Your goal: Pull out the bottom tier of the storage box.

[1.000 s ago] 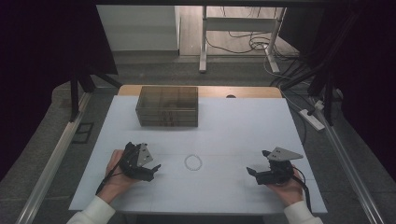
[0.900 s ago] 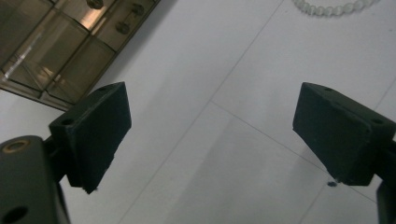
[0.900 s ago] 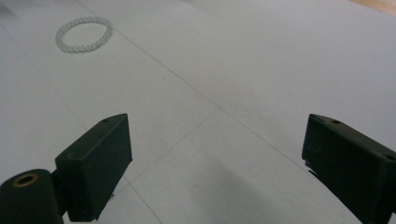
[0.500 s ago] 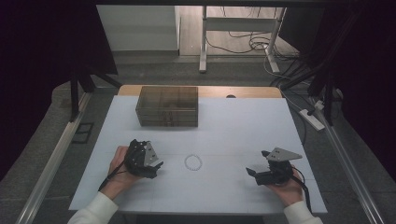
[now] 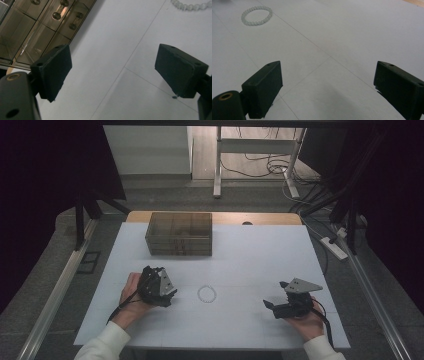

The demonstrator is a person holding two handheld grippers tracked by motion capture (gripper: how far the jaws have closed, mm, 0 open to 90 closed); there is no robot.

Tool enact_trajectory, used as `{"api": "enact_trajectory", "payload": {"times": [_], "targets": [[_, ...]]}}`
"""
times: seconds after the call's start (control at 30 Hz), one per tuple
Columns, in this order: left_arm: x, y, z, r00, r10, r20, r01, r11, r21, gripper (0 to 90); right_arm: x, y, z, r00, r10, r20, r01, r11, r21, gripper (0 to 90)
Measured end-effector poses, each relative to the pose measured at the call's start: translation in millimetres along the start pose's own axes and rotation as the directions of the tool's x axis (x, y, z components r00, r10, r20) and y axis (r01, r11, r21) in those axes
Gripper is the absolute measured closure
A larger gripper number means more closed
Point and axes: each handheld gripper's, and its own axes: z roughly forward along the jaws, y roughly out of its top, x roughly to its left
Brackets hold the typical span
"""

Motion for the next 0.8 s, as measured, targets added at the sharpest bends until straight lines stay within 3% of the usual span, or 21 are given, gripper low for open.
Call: {"api": "enact_trajectory", "payload": {"times": [0.8], "targets": [[10.4, 11.4, 14.8, 0.9982, 0.014, -0.058, -0.015, 0.9998, -0.015, 16.2, 0.2, -0.5, 1.5, 1.0, -0.001, -0.001, 0.001, 1.0, 0.014, 8.3]]}}
